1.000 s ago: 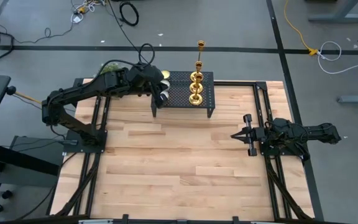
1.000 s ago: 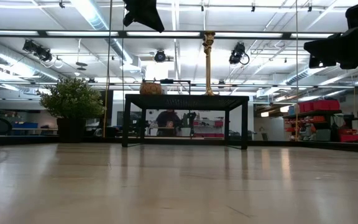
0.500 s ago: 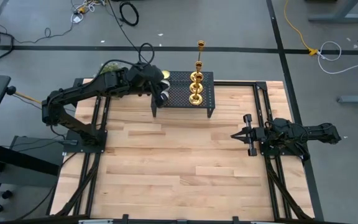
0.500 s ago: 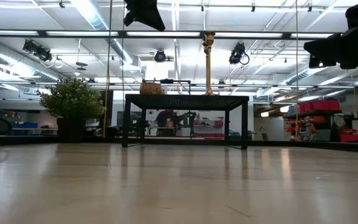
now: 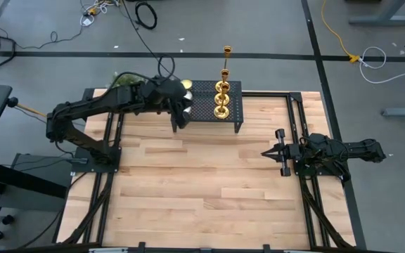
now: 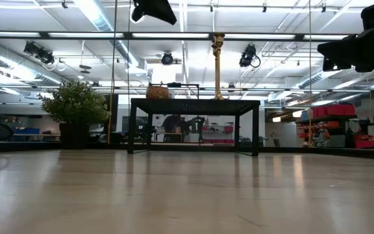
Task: Pick & Place candle stick holders
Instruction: Return to Home Position
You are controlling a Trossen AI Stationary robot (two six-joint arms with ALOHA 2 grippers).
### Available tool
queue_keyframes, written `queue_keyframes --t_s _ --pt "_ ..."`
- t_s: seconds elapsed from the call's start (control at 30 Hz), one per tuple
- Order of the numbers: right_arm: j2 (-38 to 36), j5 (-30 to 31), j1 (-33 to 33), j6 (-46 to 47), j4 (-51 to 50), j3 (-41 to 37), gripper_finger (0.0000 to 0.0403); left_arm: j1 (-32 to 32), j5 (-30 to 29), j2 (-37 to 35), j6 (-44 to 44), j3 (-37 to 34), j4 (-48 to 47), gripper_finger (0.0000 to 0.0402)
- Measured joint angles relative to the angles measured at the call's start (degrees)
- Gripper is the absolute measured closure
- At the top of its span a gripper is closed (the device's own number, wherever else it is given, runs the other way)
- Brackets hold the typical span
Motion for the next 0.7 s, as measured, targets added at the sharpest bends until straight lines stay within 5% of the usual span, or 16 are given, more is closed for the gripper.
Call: queue_keyframes --t_s 0.5,0.7 --pt "0.0 0.0 0.0 0.0 0.0 0.0 0.0389 -6.8 -0.1 -6.6 2.3 -0.1 0.8 0.0374" --pt "0.0 0.0 0.0 0.0 0.0 0.0 0.0389 -10.2 1.0 -12.6 2.8 -11.0 10.8 0.0374"
